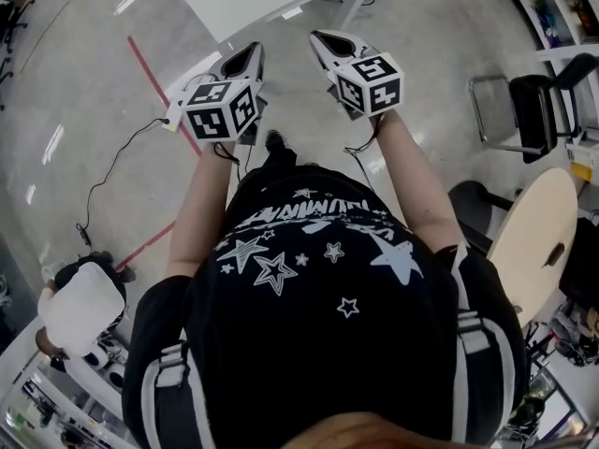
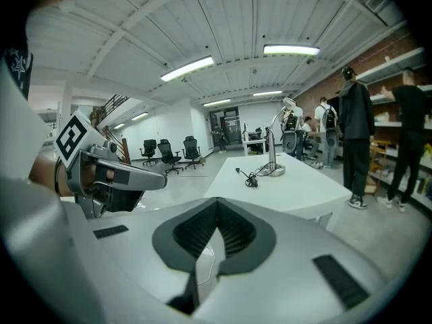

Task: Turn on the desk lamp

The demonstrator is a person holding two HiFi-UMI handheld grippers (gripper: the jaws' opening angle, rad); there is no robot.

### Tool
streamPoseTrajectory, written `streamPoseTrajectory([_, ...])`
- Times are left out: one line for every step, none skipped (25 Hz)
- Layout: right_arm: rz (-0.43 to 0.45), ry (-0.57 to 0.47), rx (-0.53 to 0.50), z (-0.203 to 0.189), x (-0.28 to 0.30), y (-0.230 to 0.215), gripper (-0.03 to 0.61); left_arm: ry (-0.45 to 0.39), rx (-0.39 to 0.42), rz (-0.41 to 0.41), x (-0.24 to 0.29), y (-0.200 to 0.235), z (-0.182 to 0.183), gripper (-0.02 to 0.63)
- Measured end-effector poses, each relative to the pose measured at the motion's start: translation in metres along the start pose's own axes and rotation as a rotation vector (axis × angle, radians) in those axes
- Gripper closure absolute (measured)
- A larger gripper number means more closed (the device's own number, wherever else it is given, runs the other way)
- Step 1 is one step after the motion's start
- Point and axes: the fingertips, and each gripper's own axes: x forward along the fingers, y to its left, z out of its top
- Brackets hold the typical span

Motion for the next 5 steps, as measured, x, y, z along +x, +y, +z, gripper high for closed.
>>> streamPoseTrajectory([0.004, -0.001, -0.002, 0.000, -0.002, 0.001, 0.575, -0.001, 0.000, 0.001, -0.001, -0.003, -0.001, 0.606])
streamPoseTrajectory([0.007, -0.002, -0.004, -0.001, -0.004, 0.002, 0.575, -0.002, 0.001, 0.003, -0.002, -0.005, -0.002, 0.606])
streamPoseTrajectory([0.010, -0.002, -0.006, -0.001, -0.007, 0.004, 0.575, -0.003, 0.001, 0.004, -0.003, -0.008, -0.002, 0.606])
streamPoseTrajectory([0.013, -0.002, -0.008, -0.002, -0.009, 0.005, 0.575, -0.004, 0.001, 0.005, -0.004, -0.010, -0.003, 0.606])
streamPoseTrajectory([0.016, -0.003, -0.010, -0.003, -0.012, 0.006, 0.575, -0.006, 0.001, 0.007, -0.005, -0.013, -0.004, 0.606])
